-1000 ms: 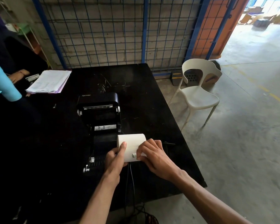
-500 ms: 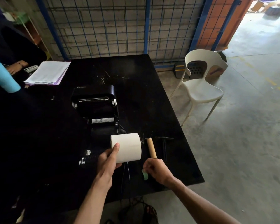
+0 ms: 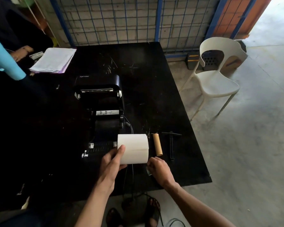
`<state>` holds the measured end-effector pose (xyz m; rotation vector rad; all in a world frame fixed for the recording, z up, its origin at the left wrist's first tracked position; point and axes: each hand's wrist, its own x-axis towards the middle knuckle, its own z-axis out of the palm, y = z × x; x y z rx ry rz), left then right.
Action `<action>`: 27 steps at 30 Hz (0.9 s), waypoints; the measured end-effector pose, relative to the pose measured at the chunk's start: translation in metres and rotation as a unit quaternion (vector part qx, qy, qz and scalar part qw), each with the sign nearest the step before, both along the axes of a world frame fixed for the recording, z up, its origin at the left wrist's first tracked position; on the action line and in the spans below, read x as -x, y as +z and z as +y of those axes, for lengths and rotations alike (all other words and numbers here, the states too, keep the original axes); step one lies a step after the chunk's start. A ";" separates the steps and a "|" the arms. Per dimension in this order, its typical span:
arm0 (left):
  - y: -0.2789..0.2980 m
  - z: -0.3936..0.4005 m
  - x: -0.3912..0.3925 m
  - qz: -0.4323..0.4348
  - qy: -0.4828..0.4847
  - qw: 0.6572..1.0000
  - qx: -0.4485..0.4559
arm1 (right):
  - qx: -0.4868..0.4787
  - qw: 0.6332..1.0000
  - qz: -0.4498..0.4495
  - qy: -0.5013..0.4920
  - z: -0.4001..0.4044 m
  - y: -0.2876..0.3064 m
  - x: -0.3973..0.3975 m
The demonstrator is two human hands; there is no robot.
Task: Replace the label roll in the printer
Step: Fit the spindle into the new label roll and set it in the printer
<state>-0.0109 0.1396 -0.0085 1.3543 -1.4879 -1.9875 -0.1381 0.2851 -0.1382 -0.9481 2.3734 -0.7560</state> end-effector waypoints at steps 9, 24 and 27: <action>0.000 -0.002 0.007 0.006 -0.003 1.000 -0.009 | 0.068 0.996 0.030 -0.059 0.009 0.027 0.039; -0.007 -0.003 0.016 0.034 -0.017 0.998 -0.042 | -0.234 0.969 0.079 0.006 -0.006 0.034 0.153; -0.008 -0.005 0.016 0.047 0.000 0.997 -0.068 | -0.244 0.966 0.084 -0.008 0.005 0.034 0.152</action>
